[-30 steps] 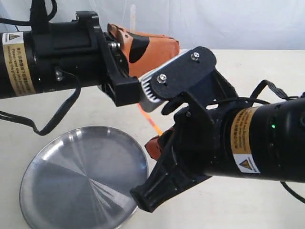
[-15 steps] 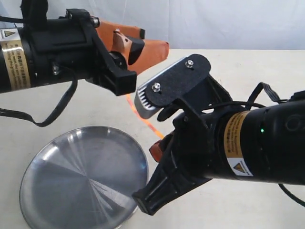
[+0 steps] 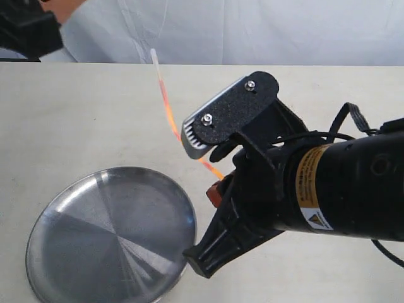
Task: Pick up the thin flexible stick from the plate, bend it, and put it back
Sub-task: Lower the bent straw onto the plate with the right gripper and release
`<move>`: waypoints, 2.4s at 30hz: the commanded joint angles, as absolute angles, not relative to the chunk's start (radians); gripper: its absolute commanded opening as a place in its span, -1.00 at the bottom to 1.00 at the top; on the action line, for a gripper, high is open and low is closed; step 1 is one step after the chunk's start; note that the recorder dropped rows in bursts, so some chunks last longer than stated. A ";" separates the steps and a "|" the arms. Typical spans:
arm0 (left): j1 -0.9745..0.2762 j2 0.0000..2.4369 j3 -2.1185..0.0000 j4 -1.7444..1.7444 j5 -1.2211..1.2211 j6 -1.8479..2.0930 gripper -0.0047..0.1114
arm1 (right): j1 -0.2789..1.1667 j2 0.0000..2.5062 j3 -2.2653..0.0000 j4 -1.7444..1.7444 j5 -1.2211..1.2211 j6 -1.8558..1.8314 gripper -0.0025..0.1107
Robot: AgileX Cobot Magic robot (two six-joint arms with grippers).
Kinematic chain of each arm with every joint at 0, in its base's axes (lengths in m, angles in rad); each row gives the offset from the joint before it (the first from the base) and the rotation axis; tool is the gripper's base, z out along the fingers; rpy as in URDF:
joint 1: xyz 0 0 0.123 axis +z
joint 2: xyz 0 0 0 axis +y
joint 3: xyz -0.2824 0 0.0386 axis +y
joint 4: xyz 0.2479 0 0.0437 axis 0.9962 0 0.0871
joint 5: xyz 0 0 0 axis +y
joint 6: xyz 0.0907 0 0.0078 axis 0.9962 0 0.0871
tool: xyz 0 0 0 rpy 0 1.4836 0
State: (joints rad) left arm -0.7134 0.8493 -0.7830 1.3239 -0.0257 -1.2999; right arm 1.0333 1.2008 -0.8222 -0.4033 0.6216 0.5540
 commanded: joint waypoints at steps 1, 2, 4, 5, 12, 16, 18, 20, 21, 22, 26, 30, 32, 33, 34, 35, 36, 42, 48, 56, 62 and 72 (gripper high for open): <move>-0.720 0.788 -0.786 1.324 0.074 -1.300 -0.04 | 1.034 1.232 -0.819 -0.418 0.584 0.549 -0.97; -0.720 0.777 -0.786 1.324 0.092 -1.300 -0.05 | 1.034 1.247 -0.809 -0.418 0.550 0.539 -0.97; -0.720 0.757 -0.786 1.305 0.166 -1.300 -0.08 | 1.034 1.319 -0.767 -0.414 0.418 0.527 -0.97; -0.720 0.754 -0.786 1.288 0.198 -1.295 -0.08 | 1.034 1.346 -0.760 -0.404 0.379 0.525 -0.97; -0.720 0.752 -0.786 0.744 0.535 -0.792 -0.08 | 1.034 1.632 -0.756 -0.216 0.127 0.328 -0.97; -0.720 0.752 -0.786 0.686 0.543 -0.730 -0.08 | 1.034 1.712 -0.792 -0.218 0.097 0.324 -0.97; -0.720 0.752 -0.786 0.685 0.543 -0.730 -0.08 | 1.034 1.768 -0.847 -0.218 0.097 0.325 -0.97; -0.720 0.752 -0.786 0.685 0.543 -0.730 -0.08 | 1.034 1.845 -0.913 -0.253 0.104 0.323 -0.97; -0.720 0.752 -0.786 0.685 0.543 -0.730 -0.08 | 1.034 1.898 -0.955 -0.289 0.122 0.323 -0.97; -0.720 0.752 -0.786 0.685 0.543 -0.730 -0.08 | 1.034 1.924 -0.976 -0.292 0.146 0.323 -0.97; -0.720 0.752 -0.786 0.687 0.552 -0.730 -0.08 | 1.034 1.982 -1.031 -0.292 0.240 0.323 -0.97; -0.720 0.752 -0.786 0.687 0.556 -0.728 -0.08 | 1.034 1.978 -1.031 -0.292 0.215 0.325 -0.97; -0.720 0.752 -0.786 0.696 0.560 -0.729 -0.08 | 1.034 1.978 -1.031 -0.292 0.210 0.325 -0.97; -0.720 0.752 -0.786 0.696 0.560 -0.729 -0.08 | 1.034 1.978 -1.031 -0.294 0.208 0.325 -0.97; -0.720 0.752 -0.786 0.696 0.560 -0.729 -0.08 | 1.034 1.978 -1.031 -0.301 0.208 0.325 -0.97; -0.720 0.752 -0.786 0.696 0.560 -0.729 -0.08 | 1.034 1.978 -1.031 -0.314 0.206 0.327 -0.95; -0.720 0.752 -0.786 0.696 0.560 -0.729 -0.08 | 1.034 1.975 -1.031 -0.315 0.204 0.327 -0.90; -0.720 0.752 -0.786 0.707 0.560 -0.722 -0.08 | 1.034 1.910 -1.031 -0.317 0.210 0.329 -0.16; -0.720 0.752 -0.786 0.707 0.560 -0.722 -0.08 | 1.034 1.649 -1.031 -0.400 0.382 0.333 -0.96; -0.720 0.752 -0.786 0.707 0.560 -0.722 -0.08 | 1.034 1.305 -1.031 -0.417 0.627 0.335 -0.97; -0.720 0.752 -0.786 0.707 0.560 -0.722 -0.08 | 1.034 1.272 -1.031 -0.417 0.564 0.335 -0.97; -0.720 0.752 -0.786 0.707 0.560 -0.722 -0.08 | 1.035 1.089 -1.031 -0.551 0.720 0.646 -0.97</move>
State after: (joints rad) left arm -0.7134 0.7574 -0.7830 0.7012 0.5639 -0.7257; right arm 1.0333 1.1760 -1.0277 -0.4537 0.6265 0.4727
